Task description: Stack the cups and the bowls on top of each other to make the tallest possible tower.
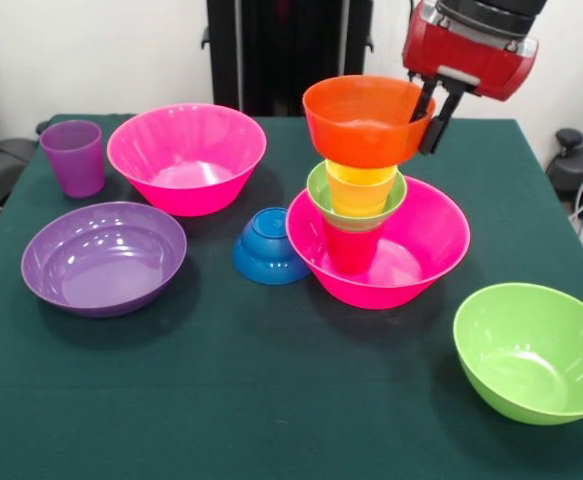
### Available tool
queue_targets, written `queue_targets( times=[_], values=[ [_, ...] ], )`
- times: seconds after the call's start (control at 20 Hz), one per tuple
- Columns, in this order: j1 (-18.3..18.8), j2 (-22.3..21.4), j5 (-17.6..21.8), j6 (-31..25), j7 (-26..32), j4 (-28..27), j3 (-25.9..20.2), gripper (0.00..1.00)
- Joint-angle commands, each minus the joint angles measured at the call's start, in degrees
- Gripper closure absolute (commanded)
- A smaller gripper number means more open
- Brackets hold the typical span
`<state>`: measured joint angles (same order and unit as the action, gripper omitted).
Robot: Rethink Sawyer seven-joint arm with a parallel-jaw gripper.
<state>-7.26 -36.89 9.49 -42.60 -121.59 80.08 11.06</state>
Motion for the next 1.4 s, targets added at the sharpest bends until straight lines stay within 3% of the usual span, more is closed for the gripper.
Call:
queue_targets(
  times=[0.05,0.35,0.6,0.95,1.4],
  values=[
    [0.71,2.57,1.51,1.75,-4.42,2.99,-2.17,1.0],
    [1.21,5.26,1.45,5.39,-5.72,3.55,-2.05,1.0],
    [1.69,2.97,-2.23,-0.7,-5.57,5.65,-3.1,1.0],
    [1.93,1.52,-4.59,-3.7,-5.55,7.04,-3.64,1.0],
    [2.59,2.39,-7.29,1.12,-6.15,9.26,-5.07,1.0]
  ],
)
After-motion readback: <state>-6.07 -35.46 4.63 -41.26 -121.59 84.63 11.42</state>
